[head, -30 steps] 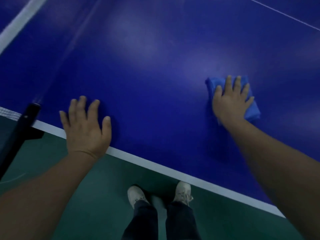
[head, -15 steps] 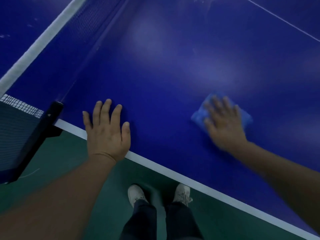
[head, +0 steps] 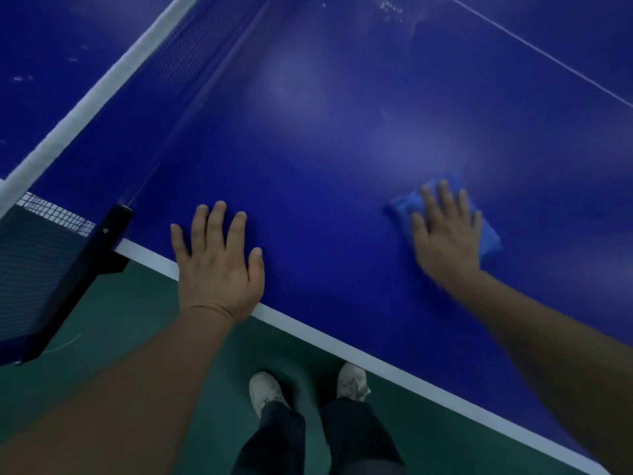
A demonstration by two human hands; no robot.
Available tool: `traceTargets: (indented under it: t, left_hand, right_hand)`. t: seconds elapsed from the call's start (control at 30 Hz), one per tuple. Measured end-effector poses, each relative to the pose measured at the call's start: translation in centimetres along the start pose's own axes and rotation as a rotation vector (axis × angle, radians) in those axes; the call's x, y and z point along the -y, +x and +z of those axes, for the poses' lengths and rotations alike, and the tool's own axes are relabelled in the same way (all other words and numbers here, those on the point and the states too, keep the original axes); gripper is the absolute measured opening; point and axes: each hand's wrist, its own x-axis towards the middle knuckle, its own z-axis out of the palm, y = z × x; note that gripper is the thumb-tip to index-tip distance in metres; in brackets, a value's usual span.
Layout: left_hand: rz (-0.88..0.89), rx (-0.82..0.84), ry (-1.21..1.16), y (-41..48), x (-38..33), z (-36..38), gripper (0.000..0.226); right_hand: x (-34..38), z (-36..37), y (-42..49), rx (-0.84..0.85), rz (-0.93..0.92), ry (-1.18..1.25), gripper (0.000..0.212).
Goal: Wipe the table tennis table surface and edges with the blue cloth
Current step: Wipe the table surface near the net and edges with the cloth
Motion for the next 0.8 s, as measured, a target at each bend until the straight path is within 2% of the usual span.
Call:
traceTargets:
  t: [0.07, 0.1, 0.13, 0.2, 0.27, 0.3, 0.33, 0.37, 0.43, 0.5, 0.53, 0.57, 0.67, 0.7, 0.73, 0.8]
  left_hand:
    - [-0.005, 0.019, 0.013, 0.1, -0.1, -0.1, 0.068]
    - [-0.010, 0.034, 0.018, 0.1, -0.1, -0.2, 0.068]
    - [-0.014, 0.051, 0.019, 0.0, -0.2, -0.3, 0.069]
    - [-0.021, 0.070, 0.008, 0.0, -0.5, -0.6, 0.070]
    - [-0.034, 0.078, -0.019, 0.0, -0.5, -1.0, 0.071]
    - [-0.034, 0.073, -0.034, 0.1, -0.5, -1.1, 0.071]
    - [-0.031, 0.058, -0.045, 0.1, -0.5, -1.3, 0.070]
    - [-0.030, 0.037, -0.056, 0.1, -0.7, -1.6, 0.070]
    - [-0.038, 0.001, -0.086, 0.5, -1.3, -1.9, 0.068]
    - [-0.058, -0.013, -0.104, 2.2, -2.1, -2.1, 0.067]
    - [-0.064, -0.013, -0.109, 3.4, -2.6, -2.2, 0.066]
    - [-0.065, -0.011, -0.110, 4.9, -3.2, -2.2, 0.066]
    - [-0.063, -0.053, -0.109, 10.8, -5.4, -2.2, 0.067]
    - [-0.071, -0.067, -0.109, 12.9, -6.2, -2.3, 0.068]
    - [-0.085, -0.074, -0.111, 14.7, -7.1, -2.2, 0.069]
    - [-0.124, -0.071, -0.117, 17.2, -8.3, -2.0, 0.068]
  right_hand:
    - [2.3, -0.4, 3.0, -0.032, 0.385, 0.143, 0.064]
    - [5.1, -0.4, 3.6, -0.032, 0.466, 0.169, 0.064]
    - [8.1, 0.0, 3.3, -0.050, 0.419, 0.157, 0.063]
    - [13.5, 1.4, 0.9, -0.057, 0.023, 0.100, 0.060]
    - [14.7, 1.7, -0.4, 0.022, -0.359, 0.033, 0.060]
    - [13.3, 1.3, 0.9, 0.040, -0.418, 0.018, 0.060]
    - [11.3, 1.0, 3.0, 0.035, -0.366, 0.003, 0.060]
    - [9.3, 0.6, 5.4, 0.029, -0.231, -0.017, 0.059]
    - [6.3, -0.4, 10.4, 0.022, 0.139, 0.044, 0.061]
    - [6.9, -0.7, 14.5, 0.001, 0.397, 0.141, 0.064]
    - [8.6, -0.7, 15.7, -0.011, 0.416, 0.153, 0.064]
    - [10.6, -0.6, 16.3, -0.010, 0.345, 0.150, 0.065]
    - [13.3, 0.2, 16.4, 0.035, -0.159, 0.094, 0.064]
    - [11.9, 0.1, 17.0, 0.054, -0.242, 0.069, 0.064]
    - [9.5, -0.2, 18.3, 0.049, -0.238, 0.052, 0.063]
    - [3.5, -0.9, 21.8, 0.005, -0.046, 0.004, 0.060]
